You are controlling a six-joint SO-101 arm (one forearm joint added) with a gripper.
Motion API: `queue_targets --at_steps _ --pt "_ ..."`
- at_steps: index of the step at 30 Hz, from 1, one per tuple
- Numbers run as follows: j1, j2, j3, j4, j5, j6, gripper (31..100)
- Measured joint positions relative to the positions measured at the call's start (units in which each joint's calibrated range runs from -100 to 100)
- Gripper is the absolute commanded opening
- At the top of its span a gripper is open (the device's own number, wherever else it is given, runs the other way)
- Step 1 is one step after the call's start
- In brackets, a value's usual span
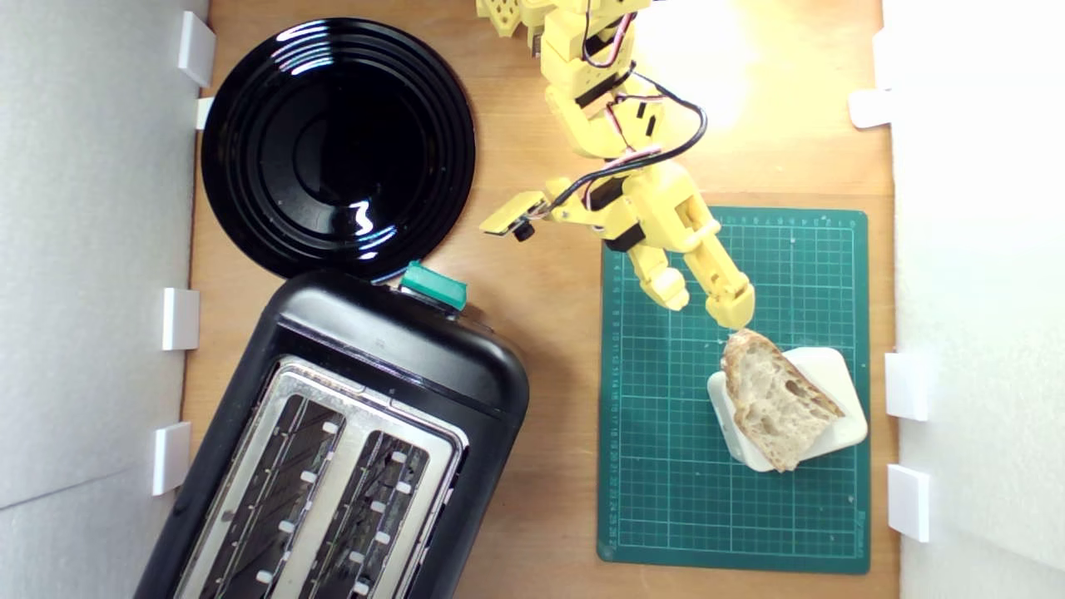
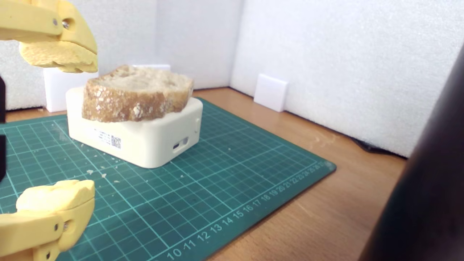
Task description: Pick bread and place in toaster
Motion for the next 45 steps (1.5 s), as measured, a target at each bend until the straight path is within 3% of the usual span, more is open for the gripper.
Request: queue_targets --at_steps 13,21,45 --pt "-2.01 5.8 -5.09 0.0 -3.56 0.47 93.5" --pt "-3.02 10.08 -9.71 -2.67 -3.56 0.47 93.6" --pt "-4.58 13.94 -17.01 -2.84 -3.56 0.47 93.6"
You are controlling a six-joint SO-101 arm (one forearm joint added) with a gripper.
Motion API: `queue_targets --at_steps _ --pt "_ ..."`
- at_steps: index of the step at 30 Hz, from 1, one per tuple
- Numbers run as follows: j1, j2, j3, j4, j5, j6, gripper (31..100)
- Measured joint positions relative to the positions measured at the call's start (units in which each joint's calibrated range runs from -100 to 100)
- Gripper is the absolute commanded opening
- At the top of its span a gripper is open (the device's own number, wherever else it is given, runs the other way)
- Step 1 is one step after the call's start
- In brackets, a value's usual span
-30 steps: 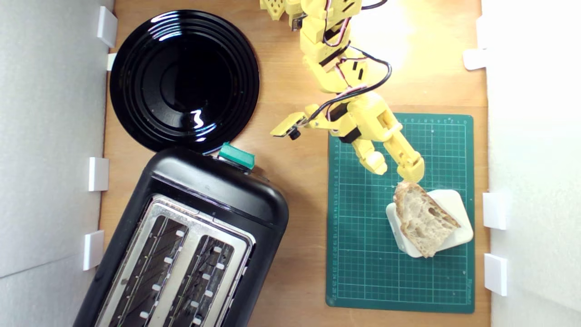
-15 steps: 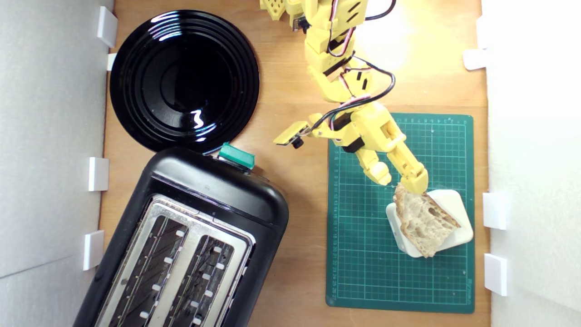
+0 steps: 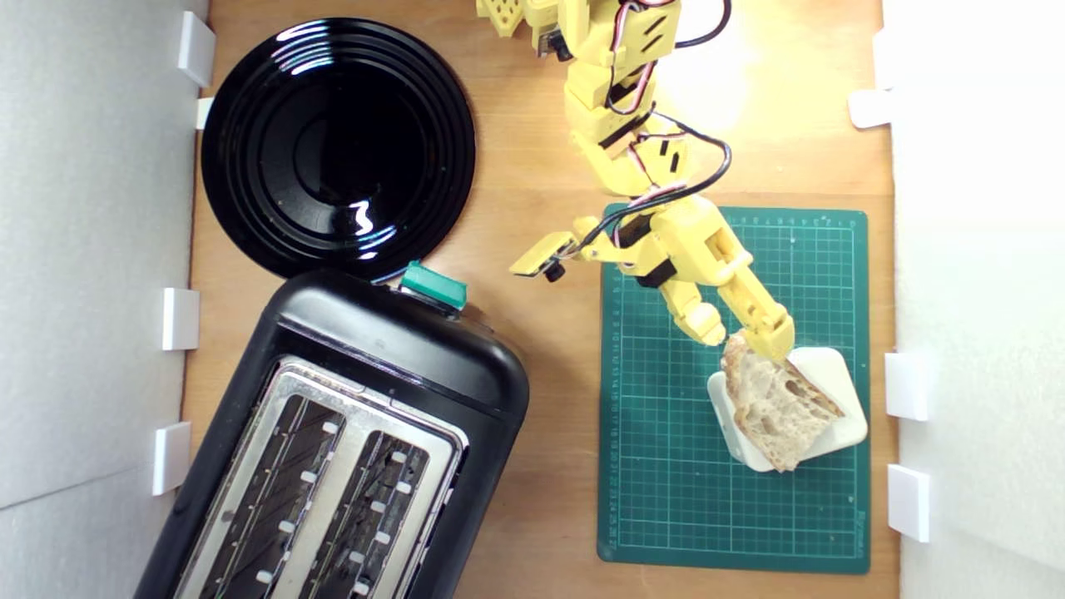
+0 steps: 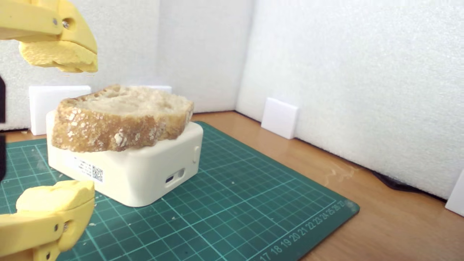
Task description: Pick bread and place in toaster
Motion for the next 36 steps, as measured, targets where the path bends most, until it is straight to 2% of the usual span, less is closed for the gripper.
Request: queue_targets --at_steps 36 --pt "-1.83 6.13 -6.93 0.0 0.0 1.35 93.5"
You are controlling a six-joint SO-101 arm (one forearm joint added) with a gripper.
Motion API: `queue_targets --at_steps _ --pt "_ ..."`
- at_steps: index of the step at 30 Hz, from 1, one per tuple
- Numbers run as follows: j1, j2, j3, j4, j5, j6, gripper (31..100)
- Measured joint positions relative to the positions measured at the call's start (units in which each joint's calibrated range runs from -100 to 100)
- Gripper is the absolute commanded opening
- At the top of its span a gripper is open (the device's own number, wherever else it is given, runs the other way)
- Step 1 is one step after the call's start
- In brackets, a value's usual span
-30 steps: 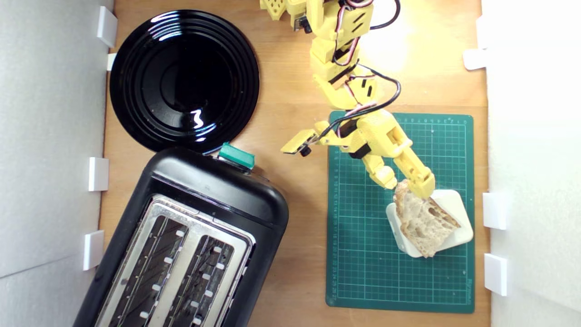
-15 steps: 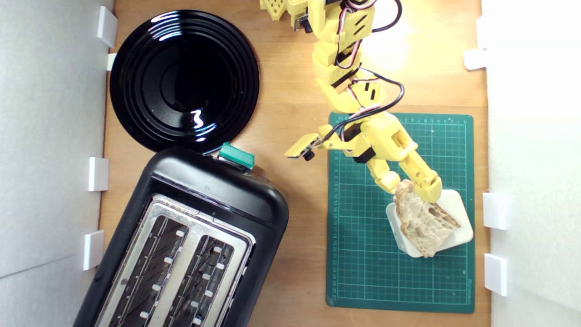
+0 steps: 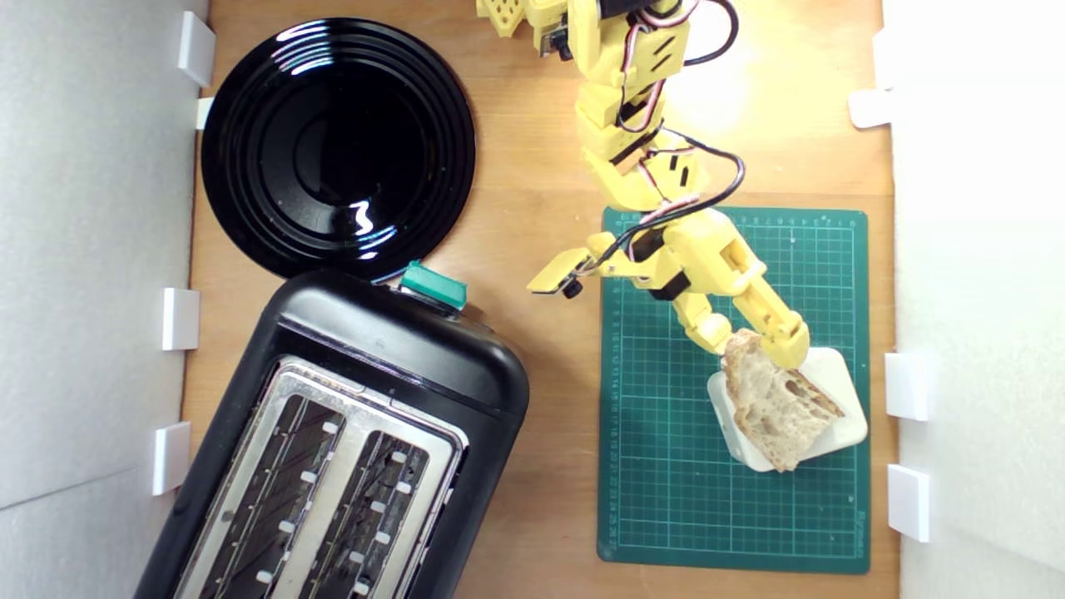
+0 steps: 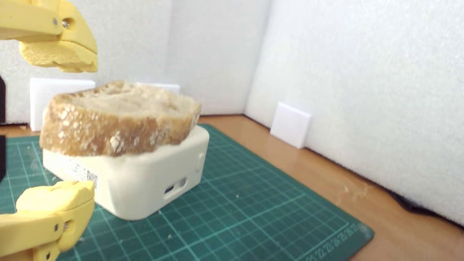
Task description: Pick bread and place in toaster
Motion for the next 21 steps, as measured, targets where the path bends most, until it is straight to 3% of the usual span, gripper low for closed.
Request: queue_targets --at_steps 9,21 --pt "0.0 0.25 -0.46 -1.16 0.0 0.26 93.1" --pt "0.0 0.25 -0.46 -1.16 0.0 0.26 80.7"
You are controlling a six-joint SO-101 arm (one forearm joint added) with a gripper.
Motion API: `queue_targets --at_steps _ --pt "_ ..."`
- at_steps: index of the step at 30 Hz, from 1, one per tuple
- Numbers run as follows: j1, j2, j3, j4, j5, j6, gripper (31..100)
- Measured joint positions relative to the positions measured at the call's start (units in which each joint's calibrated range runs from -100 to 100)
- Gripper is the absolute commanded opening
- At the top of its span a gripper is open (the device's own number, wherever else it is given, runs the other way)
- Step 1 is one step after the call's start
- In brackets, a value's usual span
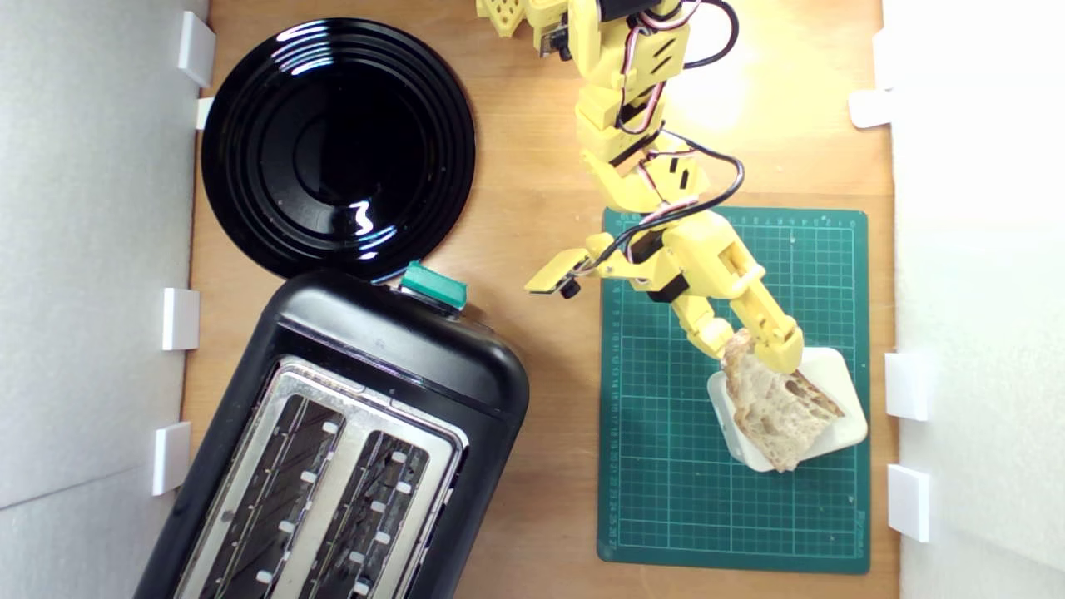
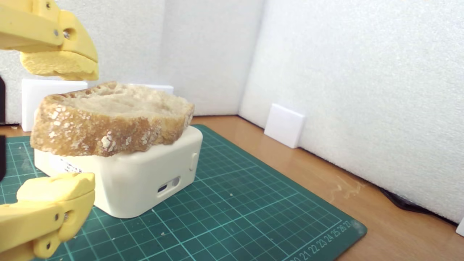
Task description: Pick bread and place in toaster
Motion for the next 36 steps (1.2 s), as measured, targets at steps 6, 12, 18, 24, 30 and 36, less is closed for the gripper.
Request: queue_targets --at_steps 6,12,18,24,30,36 --pt "0.0 0.0 0.0 0.0 0.0 0.0 73.9" --pt "0.0 0.0 0.0 0.0 0.0 -0.05 67.9" --pt "0.0 -0.08 -0.46 0.0 -0.08 -0.05 62.9" --pt "-0.09 -0.17 -0.65 -0.09 -0.08 -0.05 58.7" --pt "-0.09 -0.17 -0.65 -0.09 -0.08 -0.1 56.6" --pt "-0.09 -2.18 -0.65 -0.09 5.17 -0.26 56.2"
